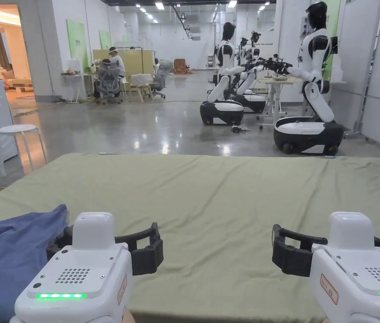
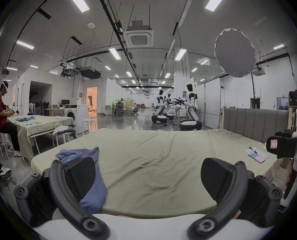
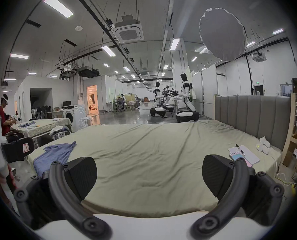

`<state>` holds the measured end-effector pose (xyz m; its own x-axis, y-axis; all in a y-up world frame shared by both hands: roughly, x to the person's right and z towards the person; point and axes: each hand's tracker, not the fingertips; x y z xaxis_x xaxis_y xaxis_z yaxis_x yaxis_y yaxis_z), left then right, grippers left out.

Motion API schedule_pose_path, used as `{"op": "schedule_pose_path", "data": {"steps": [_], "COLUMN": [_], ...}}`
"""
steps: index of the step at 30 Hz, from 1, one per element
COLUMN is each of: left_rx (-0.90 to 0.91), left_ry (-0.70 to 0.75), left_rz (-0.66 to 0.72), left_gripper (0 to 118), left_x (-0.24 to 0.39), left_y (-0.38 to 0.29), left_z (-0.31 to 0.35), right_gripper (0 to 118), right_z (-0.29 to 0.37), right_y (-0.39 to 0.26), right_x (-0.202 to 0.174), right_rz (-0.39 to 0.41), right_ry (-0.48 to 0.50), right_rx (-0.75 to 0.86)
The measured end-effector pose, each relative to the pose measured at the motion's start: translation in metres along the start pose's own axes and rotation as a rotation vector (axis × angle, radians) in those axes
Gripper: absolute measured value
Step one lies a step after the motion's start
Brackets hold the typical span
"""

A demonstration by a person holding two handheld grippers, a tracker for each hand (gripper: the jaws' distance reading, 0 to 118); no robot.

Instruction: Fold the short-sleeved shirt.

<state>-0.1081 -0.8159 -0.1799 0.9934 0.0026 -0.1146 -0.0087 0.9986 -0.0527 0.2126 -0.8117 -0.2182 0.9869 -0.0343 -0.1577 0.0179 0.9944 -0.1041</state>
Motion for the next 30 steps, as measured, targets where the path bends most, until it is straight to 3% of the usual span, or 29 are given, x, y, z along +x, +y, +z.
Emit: {"op": "schedule_pose_path", "data": {"steps": [16, 18, 19, 21, 22, 24, 25, 30], "left_rx": [0.003, 0.017, 0.034, 0.037, 0.034, 0.038, 0.032, 0.021], "left_ry": [-0.01, -0.036, -0.055, -0.058, -0.049, -0.06, -0.083, -0.128], "left_rz": [-0.002, 0.0, -0.001, -0.016, -0.025, -0.015, -0.005, -0.032], "left_gripper": [117, 115, 98, 43, 17, 5, 0, 0], "left_x": [-0.001, 0.0, 0.001, 0.004, 0.007, 0.007, 0.006, 0.01], "left_y": [0.003, 0.004, 0.005, 0.007, 0.008, 0.007, 0.008, 0.005], "left_z": [0.0, 0.003, 0.005, 0.006, 0.005, 0.005, 0.006, 0.007], "right_gripper": [118, 114, 106, 83, 51, 9, 7, 1], "right_z": [0.0, 0.0, 0.001, 0.002, 0.003, 0.004, 0.005, 0.009], "right_y": [0.004, 0.005, 0.005, 0.006, 0.006, 0.006, 0.007, 0.009], "right_x": [-0.002, -0.002, -0.002, -0.003, -0.004, -0.004, -0.003, -0.002], "right_rz": [0.02, 0.026, 0.032, 0.05, 0.055, 0.051, 0.043, 0.056], "right_ry": [-0.013, -0.011, -0.008, -0.024, -0.043, -0.084, -0.093, -0.076], "right_rx": [0.004, 0.006, 0.004, 0.002, 0.014, 0.021, 0.032, 0.026]}}
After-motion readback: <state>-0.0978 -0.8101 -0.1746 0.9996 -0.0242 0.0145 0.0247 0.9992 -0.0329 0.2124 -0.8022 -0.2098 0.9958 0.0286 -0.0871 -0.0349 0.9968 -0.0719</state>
